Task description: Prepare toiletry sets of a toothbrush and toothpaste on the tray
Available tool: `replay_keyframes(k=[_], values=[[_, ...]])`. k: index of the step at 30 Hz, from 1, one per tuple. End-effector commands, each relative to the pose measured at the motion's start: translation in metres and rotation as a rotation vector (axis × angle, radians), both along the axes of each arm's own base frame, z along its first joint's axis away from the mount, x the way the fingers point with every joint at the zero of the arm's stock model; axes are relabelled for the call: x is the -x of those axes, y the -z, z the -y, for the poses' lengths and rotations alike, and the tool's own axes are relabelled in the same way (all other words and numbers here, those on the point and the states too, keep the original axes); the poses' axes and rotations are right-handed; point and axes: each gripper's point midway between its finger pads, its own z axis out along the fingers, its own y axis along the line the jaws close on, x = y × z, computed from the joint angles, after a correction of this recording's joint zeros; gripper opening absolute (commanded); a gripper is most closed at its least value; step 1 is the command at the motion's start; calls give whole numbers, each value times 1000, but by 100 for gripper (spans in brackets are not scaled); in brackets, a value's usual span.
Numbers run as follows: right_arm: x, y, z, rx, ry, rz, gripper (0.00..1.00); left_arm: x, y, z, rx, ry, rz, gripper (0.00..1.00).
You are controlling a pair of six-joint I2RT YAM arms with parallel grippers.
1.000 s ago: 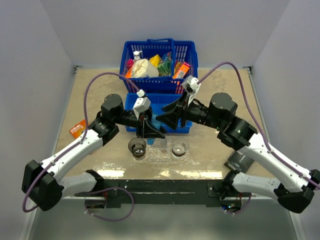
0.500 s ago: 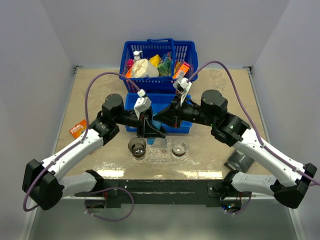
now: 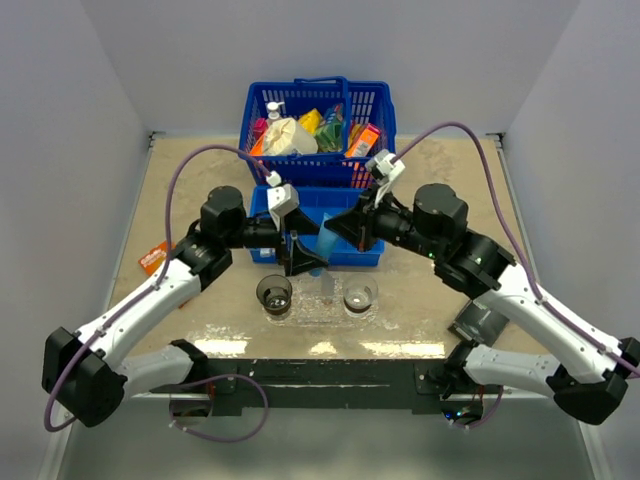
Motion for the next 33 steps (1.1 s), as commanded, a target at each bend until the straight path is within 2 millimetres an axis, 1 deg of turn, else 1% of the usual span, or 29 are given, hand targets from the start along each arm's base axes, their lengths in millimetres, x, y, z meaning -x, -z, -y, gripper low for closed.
replay_keyframes(k=[1,2,3,4,5,6,8,9,10,12,13,15,16,18,19,20,21,22,25,26,28,29,30,32,33], values=[[-14,-35,34,-36,177,103,0,-56,-36,-40,38,-310,146,93],[-13,-37,37,-38,181,109,0,-63,-45,-51,73,-371,153,93],[-11,-34,36,-36,170,108,0,-72,-48,-62,87,-432,157,93],[-8,-34,34,-38,156,112,0,-88,-52,-82,101,-534,142,93],[-4,-33,34,-40,144,114,0,-106,-53,-104,108,-680,143,94],[3,-34,28,-43,122,127,0,-138,-45,-156,61,-967,124,94],[11,-37,23,-51,106,149,0,-153,-34,-191,-18,-1161,116,94],[12,-36,22,-47,110,155,0,-159,-30,-215,-61,-1294,110,94],[14,-37,19,-53,104,166,0,-158,-20,-221,-105,-1323,92,94],[20,-35,10,-52,87,178,0,-158,-17,-223,-118,-1326,103,94],[26,-31,1,-39,62,178,0,-159,-16,-221,-115,-1315,105,94],[26,-26,-6,-14,68,188,0,-161,-10,-217,-126,-1292,95,94],[32,-19,-17,9,48,185,0,-162,-7,-215,-134,-1285,88,94],[30,-14,-22,38,77,198,0,-166,-1,-215,-157,-1285,66,94],[37,-10,-29,53,60,208,0,-166,2,-213,-163,-1280,59,94],[36,-3,-34,77,72,211,0,-168,5,-213,-170,-1279,52,94],[32,1,-33,94,120,220,0,-168,7,-212,-172,-1273,50,94],[38,6,-39,108,112,229,0,-168,8,-212,-173,-1272,49,94],[40,20,-46,141,130,252,0,-169,10,-210,-178,-1263,45,94],[40,28,-46,153,132,252,0,-169,11,-209,-180,-1261,43,94],[39,28,-49,129,143,260,0,-170,12,-209,-180,-1258,41,94],[39,38,-48,142,142,264,0,-170,10,-209,-178,-1258,44,94],[37,35,-49,119,150,272,0,-170,12,-208,-180,-1255,41,94],[32,45,-47,134,183,287,0,-170,12,-209,-182,-1256,41,94],[31,45,-49,125,189,292,0,-170,12,-209,-183,-1256,40,94]])
